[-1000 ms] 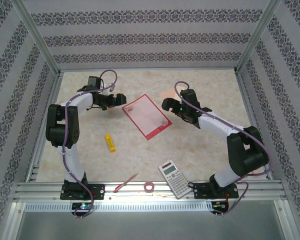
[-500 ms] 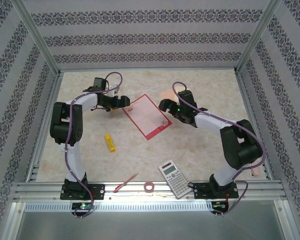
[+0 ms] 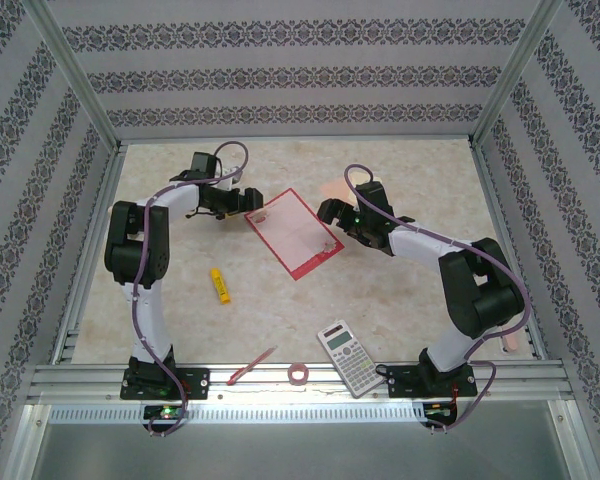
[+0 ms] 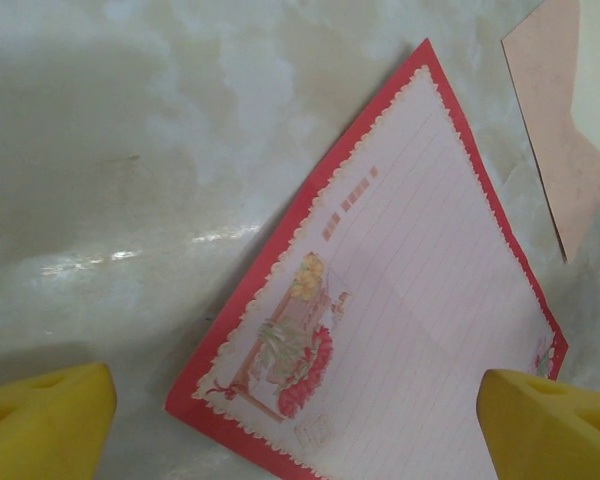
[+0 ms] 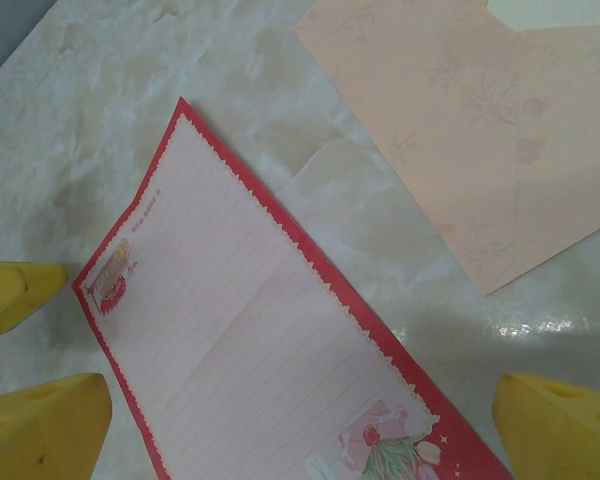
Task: Place the letter into the envelope and seal it
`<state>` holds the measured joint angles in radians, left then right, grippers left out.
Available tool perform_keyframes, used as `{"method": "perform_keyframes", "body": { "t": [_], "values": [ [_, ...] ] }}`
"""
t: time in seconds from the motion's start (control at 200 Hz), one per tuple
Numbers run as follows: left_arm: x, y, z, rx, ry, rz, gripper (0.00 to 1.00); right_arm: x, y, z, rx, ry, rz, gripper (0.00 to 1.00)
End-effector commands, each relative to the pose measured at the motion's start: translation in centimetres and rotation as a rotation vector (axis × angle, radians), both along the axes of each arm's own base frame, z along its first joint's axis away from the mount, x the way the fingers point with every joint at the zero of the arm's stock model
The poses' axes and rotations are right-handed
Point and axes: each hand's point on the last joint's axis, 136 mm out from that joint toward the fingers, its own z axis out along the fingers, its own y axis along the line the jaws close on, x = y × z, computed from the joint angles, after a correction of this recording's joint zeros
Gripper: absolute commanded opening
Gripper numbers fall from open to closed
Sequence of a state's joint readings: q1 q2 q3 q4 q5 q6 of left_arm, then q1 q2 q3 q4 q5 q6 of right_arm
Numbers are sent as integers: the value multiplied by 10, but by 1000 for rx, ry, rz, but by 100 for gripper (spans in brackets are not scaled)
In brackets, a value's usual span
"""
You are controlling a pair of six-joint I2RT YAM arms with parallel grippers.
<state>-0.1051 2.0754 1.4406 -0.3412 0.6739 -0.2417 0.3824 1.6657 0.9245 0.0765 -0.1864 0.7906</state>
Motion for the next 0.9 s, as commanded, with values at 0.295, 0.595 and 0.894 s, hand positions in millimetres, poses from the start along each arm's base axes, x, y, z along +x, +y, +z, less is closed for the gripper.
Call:
{"method": "perform_keyframes", "body": {
  "t": [0.295, 0.595, 0.894],
  "values": [
    [3, -18, -4, 0, -4, -27, 92, -6, 1, -15, 0, 31, 3, 98],
    [1, -25, -1, -20, 1, -46, 81, -7, 0, -22, -4, 45, -3, 98],
    [-6, -27, -6, -10, 20, -71, 64, -8, -1, -25, -10, 49, -5, 98]
  ]
}}
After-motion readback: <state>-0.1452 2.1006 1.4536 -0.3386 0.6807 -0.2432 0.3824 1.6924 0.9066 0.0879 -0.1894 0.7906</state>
